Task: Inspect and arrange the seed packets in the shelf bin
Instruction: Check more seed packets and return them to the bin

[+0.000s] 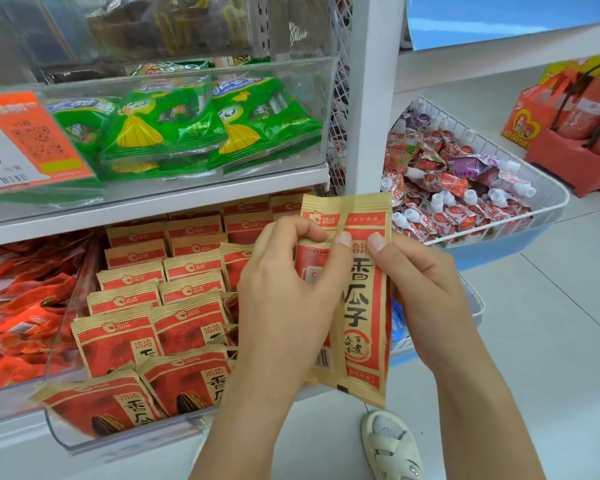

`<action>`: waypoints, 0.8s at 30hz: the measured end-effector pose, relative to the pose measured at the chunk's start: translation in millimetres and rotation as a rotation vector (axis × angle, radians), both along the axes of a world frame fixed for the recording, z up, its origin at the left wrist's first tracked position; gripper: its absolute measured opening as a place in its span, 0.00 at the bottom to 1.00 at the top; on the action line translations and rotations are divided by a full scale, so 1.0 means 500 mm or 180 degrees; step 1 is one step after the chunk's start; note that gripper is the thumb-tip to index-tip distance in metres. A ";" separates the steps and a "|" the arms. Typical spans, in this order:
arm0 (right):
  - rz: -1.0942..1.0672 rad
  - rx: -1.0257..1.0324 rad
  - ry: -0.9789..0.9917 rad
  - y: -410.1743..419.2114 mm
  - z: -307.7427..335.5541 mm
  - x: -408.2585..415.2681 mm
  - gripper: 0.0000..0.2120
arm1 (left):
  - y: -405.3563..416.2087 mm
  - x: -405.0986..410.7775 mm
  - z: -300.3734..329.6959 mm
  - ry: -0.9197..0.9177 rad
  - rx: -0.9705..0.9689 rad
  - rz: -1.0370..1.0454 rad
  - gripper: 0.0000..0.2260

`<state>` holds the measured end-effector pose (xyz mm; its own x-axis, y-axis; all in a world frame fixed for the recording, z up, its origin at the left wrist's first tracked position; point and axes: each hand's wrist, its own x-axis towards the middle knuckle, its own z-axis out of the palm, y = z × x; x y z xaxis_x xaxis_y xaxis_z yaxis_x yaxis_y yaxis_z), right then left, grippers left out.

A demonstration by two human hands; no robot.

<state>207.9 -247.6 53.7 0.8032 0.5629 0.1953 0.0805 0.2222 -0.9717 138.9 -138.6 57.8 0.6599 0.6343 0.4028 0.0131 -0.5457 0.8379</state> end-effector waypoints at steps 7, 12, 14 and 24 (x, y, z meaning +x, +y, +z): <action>-0.0028 -0.0110 0.0027 0.003 -0.006 0.005 0.12 | 0.010 0.001 -0.005 -0.0098 -0.0167 -0.0164 0.07; -0.0015 -0.0087 0.0042 0.001 -0.003 0.005 0.13 | 0.011 0.000 -0.008 -0.0097 -0.0334 -0.0328 0.07; -0.0029 -0.0075 0.0061 0.000 -0.001 0.005 0.13 | 0.010 0.001 -0.006 -0.0110 -0.0356 -0.0376 0.07; -0.1010 0.0351 0.0427 -0.019 0.002 0.028 0.13 | 0.021 -0.007 0.005 0.0506 -0.1329 -0.1467 0.16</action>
<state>221.7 -256.8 54.5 0.9571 0.2628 0.1219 0.0356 0.3107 -0.9498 135.2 -128.3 60.5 0.9336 0.3536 0.0579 -0.0033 -0.1531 0.9882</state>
